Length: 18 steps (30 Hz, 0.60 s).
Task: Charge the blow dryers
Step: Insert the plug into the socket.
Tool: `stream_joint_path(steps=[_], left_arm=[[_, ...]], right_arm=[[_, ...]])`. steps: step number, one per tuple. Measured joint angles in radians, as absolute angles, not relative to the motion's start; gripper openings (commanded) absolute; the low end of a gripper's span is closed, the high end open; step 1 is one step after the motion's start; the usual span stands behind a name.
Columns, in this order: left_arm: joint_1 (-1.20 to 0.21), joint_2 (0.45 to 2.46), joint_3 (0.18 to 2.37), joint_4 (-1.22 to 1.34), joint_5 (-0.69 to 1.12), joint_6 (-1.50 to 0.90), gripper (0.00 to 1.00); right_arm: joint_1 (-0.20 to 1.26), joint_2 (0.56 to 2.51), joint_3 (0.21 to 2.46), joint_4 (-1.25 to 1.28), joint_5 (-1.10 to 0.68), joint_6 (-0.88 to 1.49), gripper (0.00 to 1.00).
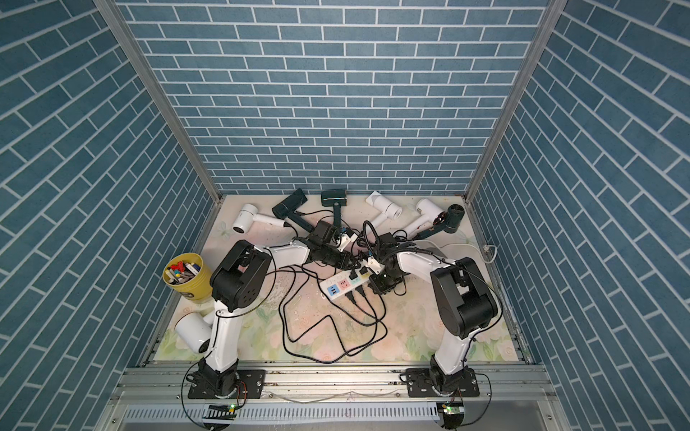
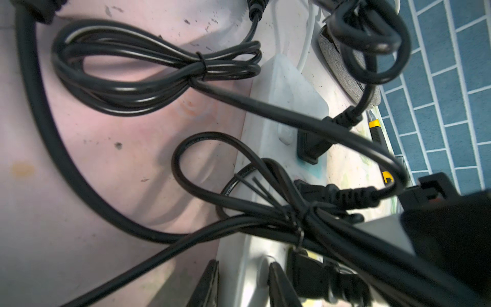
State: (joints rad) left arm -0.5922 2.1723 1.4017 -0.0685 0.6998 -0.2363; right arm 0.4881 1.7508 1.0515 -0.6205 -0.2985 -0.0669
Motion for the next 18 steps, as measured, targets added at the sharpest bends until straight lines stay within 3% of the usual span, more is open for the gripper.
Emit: stream_joint_path(steps=[18], left_arm=[[-0.592, 2.173, 1.402, -0.027, 0.655, -0.236, 0.28]], right_arm=[[0.522, 1.67, 0.916, -0.348, -0.21, 0.016, 0.0]])
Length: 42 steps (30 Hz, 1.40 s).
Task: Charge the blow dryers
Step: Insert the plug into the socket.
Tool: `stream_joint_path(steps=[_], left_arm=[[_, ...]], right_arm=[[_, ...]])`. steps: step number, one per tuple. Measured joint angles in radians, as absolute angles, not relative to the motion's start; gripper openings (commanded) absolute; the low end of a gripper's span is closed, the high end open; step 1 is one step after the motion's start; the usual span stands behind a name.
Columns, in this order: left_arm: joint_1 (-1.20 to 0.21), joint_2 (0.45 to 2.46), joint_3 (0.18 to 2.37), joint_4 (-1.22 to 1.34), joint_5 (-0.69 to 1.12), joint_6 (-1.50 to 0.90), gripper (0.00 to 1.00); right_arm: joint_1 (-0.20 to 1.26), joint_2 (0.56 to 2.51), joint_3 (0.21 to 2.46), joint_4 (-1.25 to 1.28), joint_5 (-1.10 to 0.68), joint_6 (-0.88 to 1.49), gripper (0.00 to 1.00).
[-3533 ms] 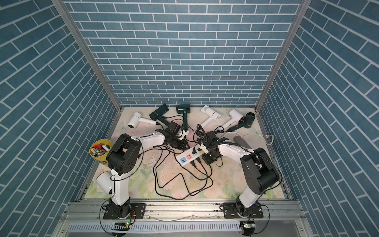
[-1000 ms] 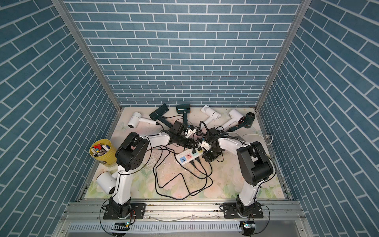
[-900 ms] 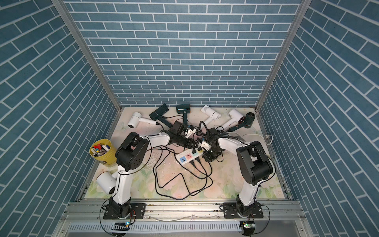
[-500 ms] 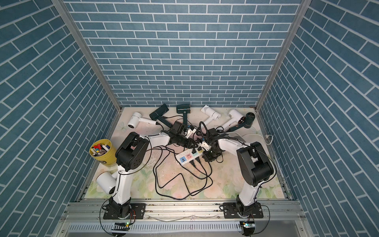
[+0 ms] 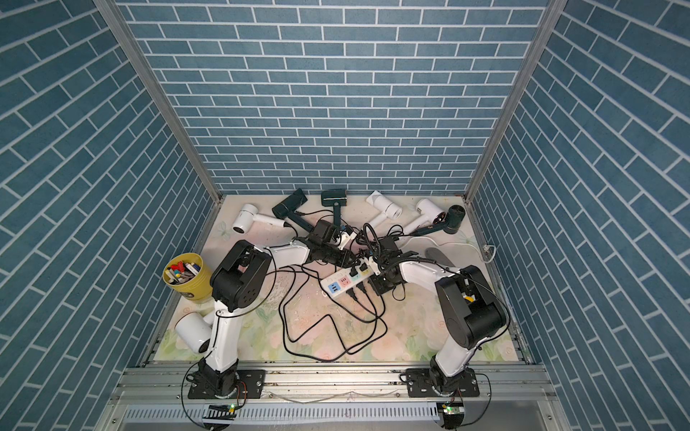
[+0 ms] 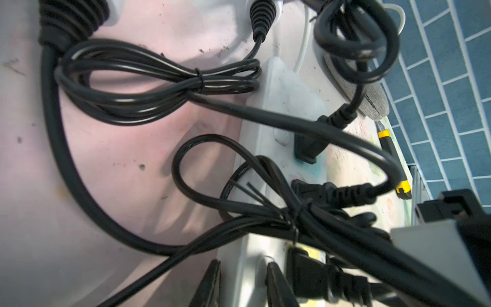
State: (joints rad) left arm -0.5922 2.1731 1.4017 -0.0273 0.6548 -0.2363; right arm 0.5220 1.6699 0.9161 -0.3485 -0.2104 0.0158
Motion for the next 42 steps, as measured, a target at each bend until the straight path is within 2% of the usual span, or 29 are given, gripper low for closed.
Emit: stream_joint_path(steps=[30, 32, 39, 42], left_arm=[[-0.592, 2.172, 1.398, -0.014, 0.651, -0.201, 0.27], [-0.593, 2.17, 1.398, -0.017, 0.648, -0.201, 0.27], [-0.605, 2.163, 1.425, -0.085, 0.62, -0.207, 0.29], [-0.611, 2.163, 1.443, -0.129, 0.616, -0.216, 0.29]], right_arm=[[0.501, 1.702, 0.957, -0.39, -0.275, -0.021, 0.0], [0.501, 1.701, 0.957, -0.39, -0.273, -0.014, 0.05], [0.503, 1.614, 0.877, -0.321, -0.247, 0.047, 0.32], [0.504, 1.542, 0.84, -0.288, -0.234, 0.081, 0.4]])
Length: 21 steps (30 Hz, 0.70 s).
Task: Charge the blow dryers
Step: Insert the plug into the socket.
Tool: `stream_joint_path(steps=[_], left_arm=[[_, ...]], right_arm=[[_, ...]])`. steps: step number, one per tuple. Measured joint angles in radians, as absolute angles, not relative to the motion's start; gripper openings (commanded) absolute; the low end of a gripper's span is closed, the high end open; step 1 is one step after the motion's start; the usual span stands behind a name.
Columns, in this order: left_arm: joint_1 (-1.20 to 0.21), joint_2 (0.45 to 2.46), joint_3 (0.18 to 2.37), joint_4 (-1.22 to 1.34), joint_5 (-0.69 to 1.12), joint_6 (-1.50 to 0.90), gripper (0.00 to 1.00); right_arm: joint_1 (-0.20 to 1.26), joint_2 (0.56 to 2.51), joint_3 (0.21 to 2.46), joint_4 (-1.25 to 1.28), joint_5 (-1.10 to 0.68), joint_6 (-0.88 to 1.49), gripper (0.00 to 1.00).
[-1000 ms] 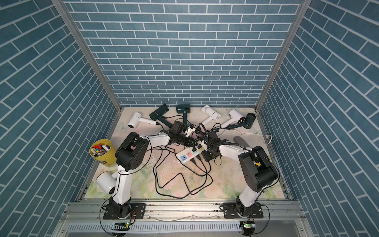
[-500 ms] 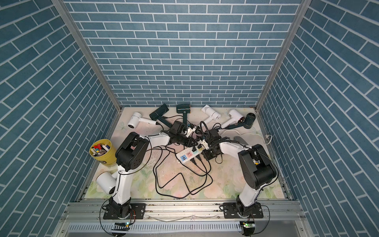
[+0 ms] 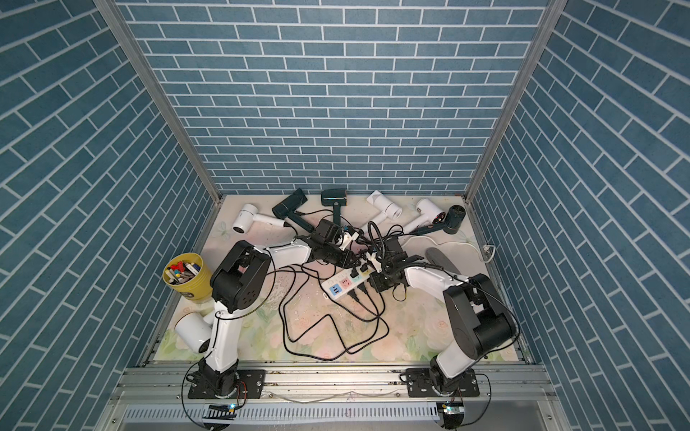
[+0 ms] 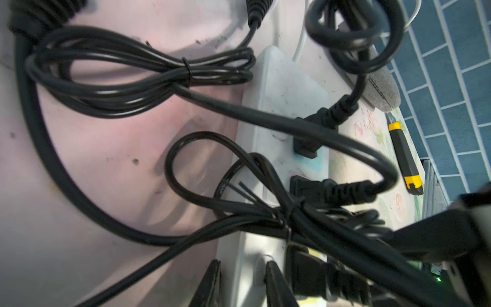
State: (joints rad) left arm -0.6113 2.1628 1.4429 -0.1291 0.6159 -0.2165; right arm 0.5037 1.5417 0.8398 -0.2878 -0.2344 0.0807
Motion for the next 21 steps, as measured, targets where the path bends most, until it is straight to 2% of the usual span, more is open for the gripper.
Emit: stream_joint_path(steps=[5, 11, 18, 19, 20, 21], left_arm=[[-0.612, 2.162, 1.454, -0.168, 0.607, -0.236, 0.34], [-0.6, 2.115, 1.42, -0.232, 0.576, -0.267, 0.51], [-0.582, 1.961, 1.357, -0.309, 0.509, -0.294, 0.64], [-0.58, 1.927, 1.344, -0.315, 0.496, -0.299, 0.66], [-0.578, 1.893, 1.33, -0.322, 0.486, -0.303, 0.69], [-0.577, 1.862, 1.316, -0.327, 0.476, -0.306, 0.71]], right_arm=[[0.504, 1.417, 0.759, -0.274, -0.22, 0.134, 0.46], [0.504, 1.237, 0.69, -0.293, -0.205, 0.191, 0.55], [0.504, 1.052, 0.693, -0.347, -0.167, 0.25, 0.67], [0.504, 1.03, 0.698, -0.363, -0.155, 0.263, 0.78], [0.504, 1.008, 0.708, -0.385, -0.137, 0.284, 0.95], [0.504, 0.992, 0.718, -0.4, -0.117, 0.297, 0.99]])
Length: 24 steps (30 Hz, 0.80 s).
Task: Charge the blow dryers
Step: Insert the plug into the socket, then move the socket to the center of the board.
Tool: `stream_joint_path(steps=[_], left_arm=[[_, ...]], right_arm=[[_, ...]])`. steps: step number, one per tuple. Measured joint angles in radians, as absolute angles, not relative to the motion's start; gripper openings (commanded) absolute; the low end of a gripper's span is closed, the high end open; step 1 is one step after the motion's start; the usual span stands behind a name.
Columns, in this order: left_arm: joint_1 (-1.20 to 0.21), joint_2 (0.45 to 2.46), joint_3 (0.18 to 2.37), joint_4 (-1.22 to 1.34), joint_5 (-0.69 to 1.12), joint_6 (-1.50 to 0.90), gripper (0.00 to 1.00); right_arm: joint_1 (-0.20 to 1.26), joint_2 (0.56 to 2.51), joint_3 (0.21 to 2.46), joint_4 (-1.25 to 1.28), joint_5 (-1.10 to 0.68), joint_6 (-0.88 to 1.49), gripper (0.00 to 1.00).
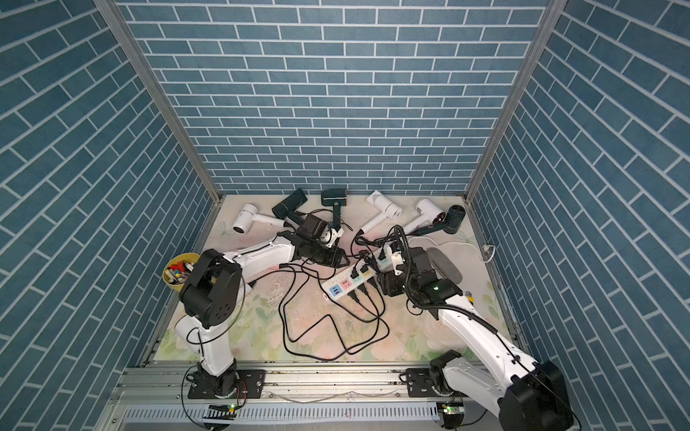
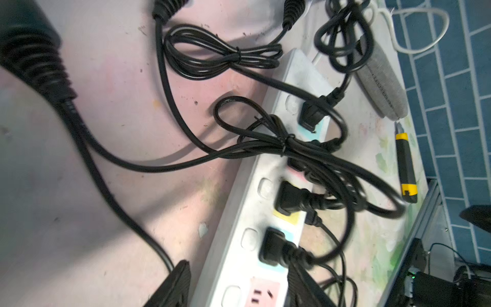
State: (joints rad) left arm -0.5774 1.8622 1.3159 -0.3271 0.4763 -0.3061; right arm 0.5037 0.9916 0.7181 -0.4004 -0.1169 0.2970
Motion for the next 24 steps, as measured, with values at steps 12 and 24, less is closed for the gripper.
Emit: stream_joint_path(steps=[12, 24], left_arm=[[-0.572, 1.345, 1.012, -0.376, 0.282, -0.378, 0.99], [-0.572, 0.794, 0.657, -0.412, 0.063, -0.486, 1.0]], right_arm=[[0.504, 0.852, 0.892, -0.628, 0.069, 0.406, 0.99], [0.504, 0.5, 0.665, -0.616, -0.036, 0.476, 0.99]])
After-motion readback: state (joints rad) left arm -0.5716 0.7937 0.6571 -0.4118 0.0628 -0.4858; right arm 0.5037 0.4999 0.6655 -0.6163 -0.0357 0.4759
